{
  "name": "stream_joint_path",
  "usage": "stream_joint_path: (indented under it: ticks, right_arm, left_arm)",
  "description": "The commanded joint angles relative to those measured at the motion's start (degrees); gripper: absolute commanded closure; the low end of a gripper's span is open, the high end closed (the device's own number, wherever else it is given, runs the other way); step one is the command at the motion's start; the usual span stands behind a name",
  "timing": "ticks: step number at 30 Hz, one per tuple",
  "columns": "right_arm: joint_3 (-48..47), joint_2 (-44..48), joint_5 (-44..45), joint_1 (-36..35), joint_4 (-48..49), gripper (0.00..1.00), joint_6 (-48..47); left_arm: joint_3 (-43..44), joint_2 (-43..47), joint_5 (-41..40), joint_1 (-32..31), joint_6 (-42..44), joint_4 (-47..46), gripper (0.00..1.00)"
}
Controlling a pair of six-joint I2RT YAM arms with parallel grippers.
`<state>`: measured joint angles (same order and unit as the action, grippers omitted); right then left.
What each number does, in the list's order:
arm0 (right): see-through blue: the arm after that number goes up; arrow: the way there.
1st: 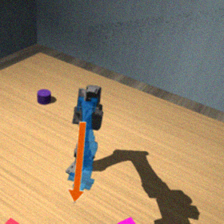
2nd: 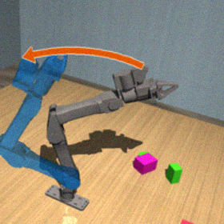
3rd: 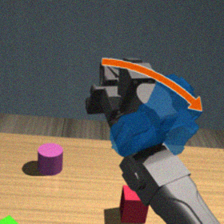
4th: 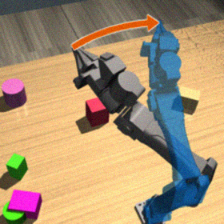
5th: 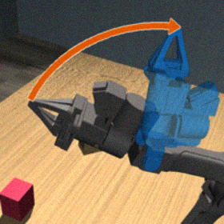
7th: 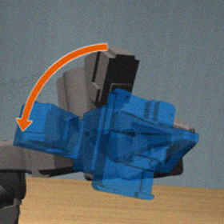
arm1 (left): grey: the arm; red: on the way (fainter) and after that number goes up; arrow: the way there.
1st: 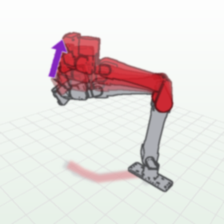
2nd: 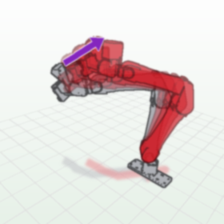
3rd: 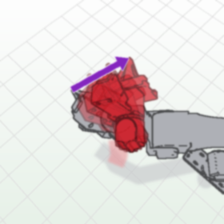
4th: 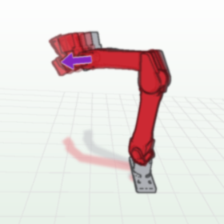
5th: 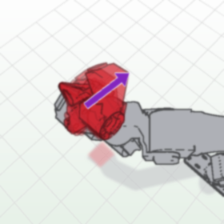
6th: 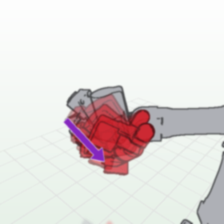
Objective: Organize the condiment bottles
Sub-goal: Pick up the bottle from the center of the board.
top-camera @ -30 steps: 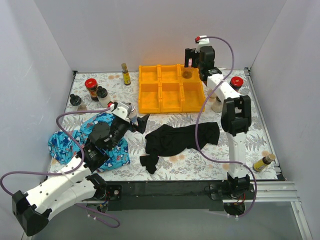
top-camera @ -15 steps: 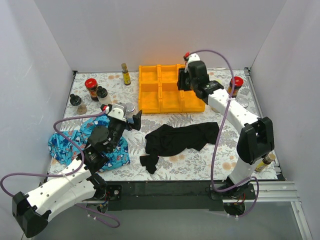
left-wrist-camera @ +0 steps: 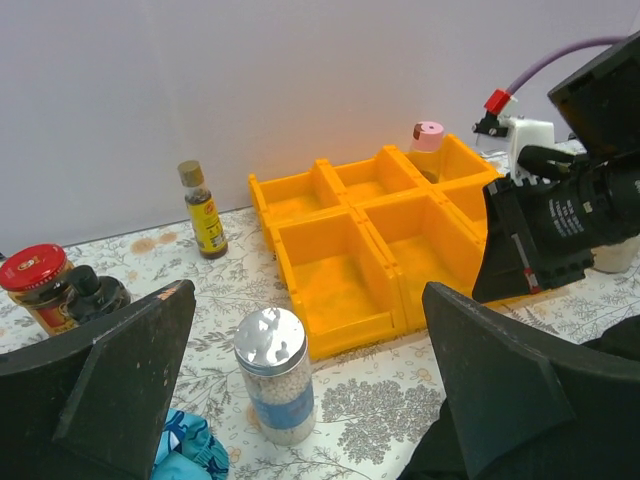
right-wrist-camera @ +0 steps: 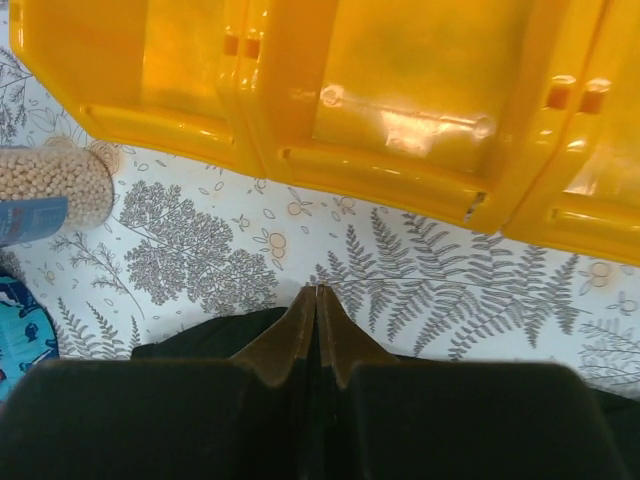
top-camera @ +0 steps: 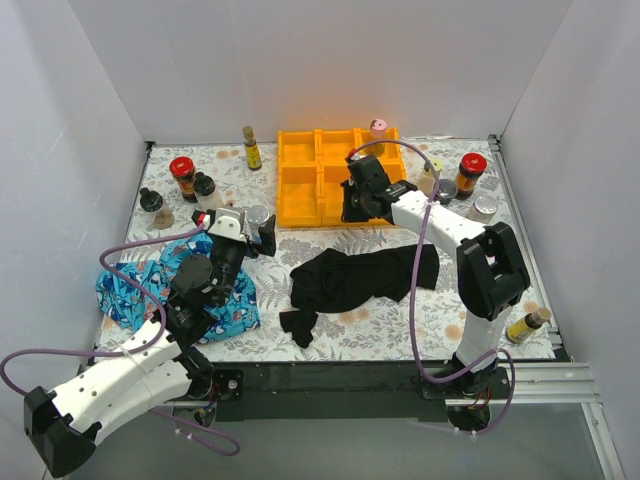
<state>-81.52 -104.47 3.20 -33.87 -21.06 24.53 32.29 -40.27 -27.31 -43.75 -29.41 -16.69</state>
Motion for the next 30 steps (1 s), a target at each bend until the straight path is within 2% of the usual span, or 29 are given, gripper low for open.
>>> stream_joint_path:
  ticks: [1, 20, 30]
  right_arm:
    - [1.45, -2.66, -0.04, -1.20, 1.80, 0.93, 4.82]
    - [-1.72, -11.99, 3.21, -1.29, 11.47, 0.99, 5.17]
    - [-6.37, -15.24, 2.07, -1.29, 12.09, 0.99, 3.15]
  left_arm:
    - [-0.39, 0.81, -1.52, -0.37, 0.84, -1.51, 0.02]
    - [-0.74, 1.95, -2.75, -0.29, 1.63, -2.21, 0.02]
    - [-0.74, 1.86, -3.10, -0.29, 1.90, -2.03, 0.02]
